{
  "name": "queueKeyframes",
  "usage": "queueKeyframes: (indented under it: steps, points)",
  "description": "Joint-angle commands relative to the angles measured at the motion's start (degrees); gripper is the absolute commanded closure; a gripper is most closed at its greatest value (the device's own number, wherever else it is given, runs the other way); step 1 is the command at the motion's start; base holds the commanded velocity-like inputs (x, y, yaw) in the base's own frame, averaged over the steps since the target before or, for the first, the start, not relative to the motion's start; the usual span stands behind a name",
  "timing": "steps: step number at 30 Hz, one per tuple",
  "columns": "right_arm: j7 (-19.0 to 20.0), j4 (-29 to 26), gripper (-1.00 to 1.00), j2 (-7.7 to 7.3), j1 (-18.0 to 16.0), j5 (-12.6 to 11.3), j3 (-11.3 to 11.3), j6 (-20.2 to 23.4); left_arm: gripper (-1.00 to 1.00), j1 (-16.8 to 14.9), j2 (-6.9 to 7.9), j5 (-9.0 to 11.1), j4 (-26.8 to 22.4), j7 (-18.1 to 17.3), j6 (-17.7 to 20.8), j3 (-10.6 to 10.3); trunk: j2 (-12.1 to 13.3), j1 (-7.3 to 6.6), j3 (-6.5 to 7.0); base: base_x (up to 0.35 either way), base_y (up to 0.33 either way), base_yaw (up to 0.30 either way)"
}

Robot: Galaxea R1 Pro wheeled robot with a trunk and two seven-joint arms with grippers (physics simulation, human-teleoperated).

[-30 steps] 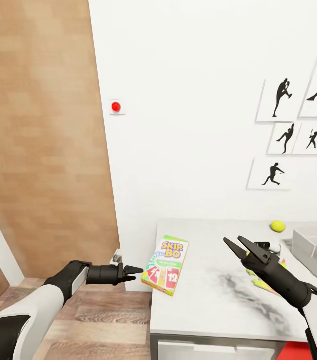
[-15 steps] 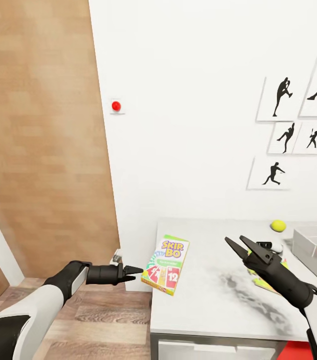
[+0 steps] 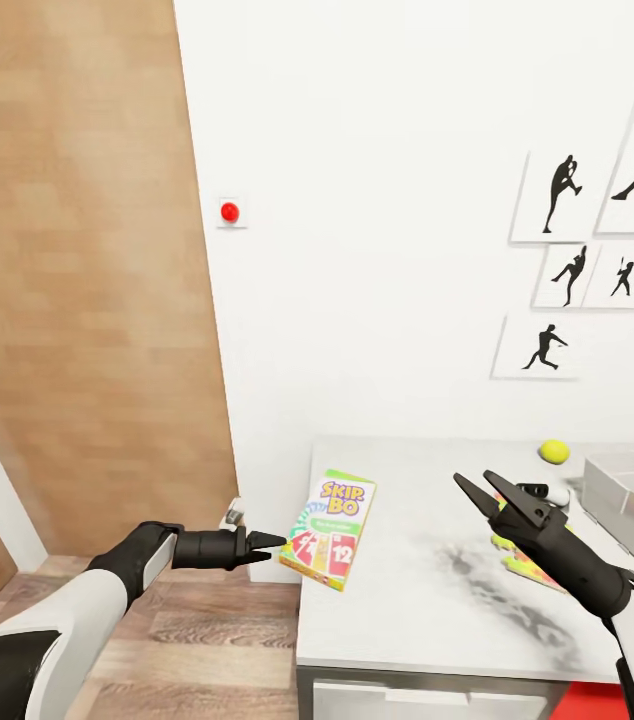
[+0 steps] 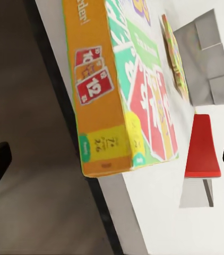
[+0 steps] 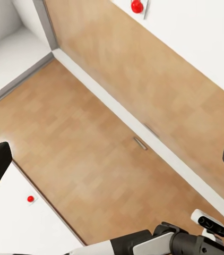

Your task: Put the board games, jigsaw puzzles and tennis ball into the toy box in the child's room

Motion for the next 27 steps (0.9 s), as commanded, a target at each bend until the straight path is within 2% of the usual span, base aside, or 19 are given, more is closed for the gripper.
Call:
queueKeyframes:
  steps: [1,27]
  points:
    - [0.1,0.0,-1.0,-0.01,0.0,-0.1,0.0,0.3,-1.0,0.0,-0.01,-0.1,0.0,-0.1,0.6,0.2,0.0,0.0,-0.06,0.0,-0.153,0.0]
    - [0.2,0.0,-1.0,-0.01,0.0,0.0,0.0,0.2,-1.0,0.0,-0.11,-0.1,0.0,-0.1,0.5,0.2,0.0,0.0,-0.06,0.0,-0.02,0.0]
